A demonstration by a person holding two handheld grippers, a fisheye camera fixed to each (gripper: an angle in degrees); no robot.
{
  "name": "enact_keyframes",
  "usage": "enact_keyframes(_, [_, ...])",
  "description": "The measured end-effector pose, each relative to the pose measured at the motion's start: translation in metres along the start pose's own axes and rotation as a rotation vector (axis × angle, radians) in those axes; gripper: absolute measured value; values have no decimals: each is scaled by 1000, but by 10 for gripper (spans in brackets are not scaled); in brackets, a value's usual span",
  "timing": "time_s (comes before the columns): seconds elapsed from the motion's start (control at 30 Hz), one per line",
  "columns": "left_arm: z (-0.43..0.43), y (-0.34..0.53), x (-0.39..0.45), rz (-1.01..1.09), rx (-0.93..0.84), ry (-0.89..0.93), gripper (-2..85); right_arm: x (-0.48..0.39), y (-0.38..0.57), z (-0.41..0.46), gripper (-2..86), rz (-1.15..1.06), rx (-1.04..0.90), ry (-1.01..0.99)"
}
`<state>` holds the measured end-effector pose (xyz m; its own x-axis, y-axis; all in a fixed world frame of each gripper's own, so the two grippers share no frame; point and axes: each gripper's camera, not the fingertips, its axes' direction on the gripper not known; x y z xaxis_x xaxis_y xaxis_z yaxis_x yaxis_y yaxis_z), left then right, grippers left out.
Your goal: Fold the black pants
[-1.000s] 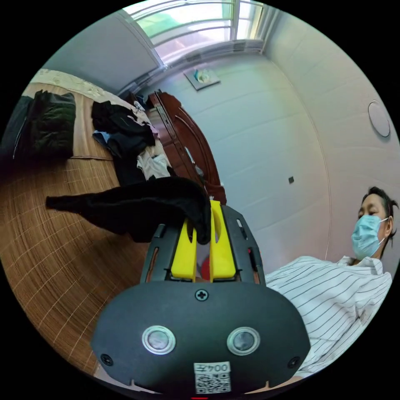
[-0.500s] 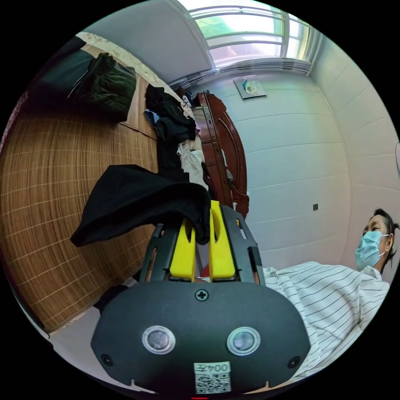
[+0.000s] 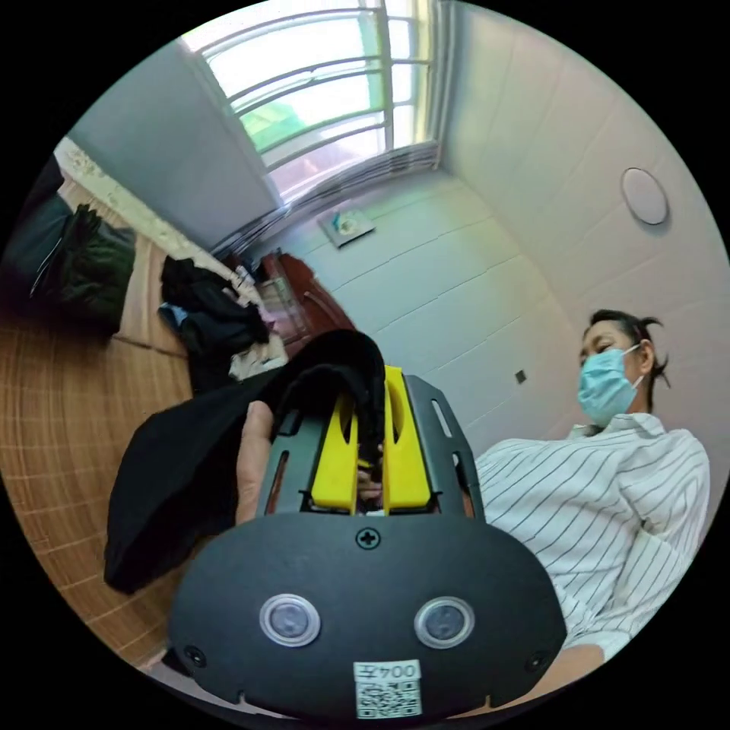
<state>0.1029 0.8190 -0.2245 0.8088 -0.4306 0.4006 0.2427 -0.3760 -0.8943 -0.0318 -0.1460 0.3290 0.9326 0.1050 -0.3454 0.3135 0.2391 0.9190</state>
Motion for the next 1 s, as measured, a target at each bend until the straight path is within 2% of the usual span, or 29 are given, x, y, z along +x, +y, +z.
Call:
enact_keyframes(0.17, [-11, -6, 47, 163, 42, 104, 71, 12, -53, -1, 112, -147, -75, -20])
enact_keyframes(0.33, [-35, -14, 87, 290, 13, 154, 74, 36, -106, 12, 42, -202, -31, 23])
enact_keyframes(0.43, [-63, -14, 107, 356, 41, 166, 75, 58, -130, 58, 1, -218, -163, 36])
enact_keyframes(0.5, [-93, -14, 112, 383, 118, 193, 76, 62, -124, 111, -4, -246, -366, -90])
enact_keyframes(0.57, [-116, -14, 108, 379, 199, 243, 77, 46, -107, 143, -6, -247, -407, -207])
enact_keyframes(0.7, [-169, -11, 78, 346, 361, 414, 77, -29, -58, 200, -7, -426, -575, -448])
enact_keyframes(0.8, [-207, -23, 65, 332, 258, 612, 77, -45, -45, 190, -6, -529, -607, -531])
enact_keyframes(0.87, [-234, -23, 77, 394, 203, 645, 77, -25, -49, 167, -3, -553, -588, -520])
enact_keyframes(1.0, [-263, 0, 110, 488, -24, 722, 78, 73, -82, 85, 35, -372, -443, -531])
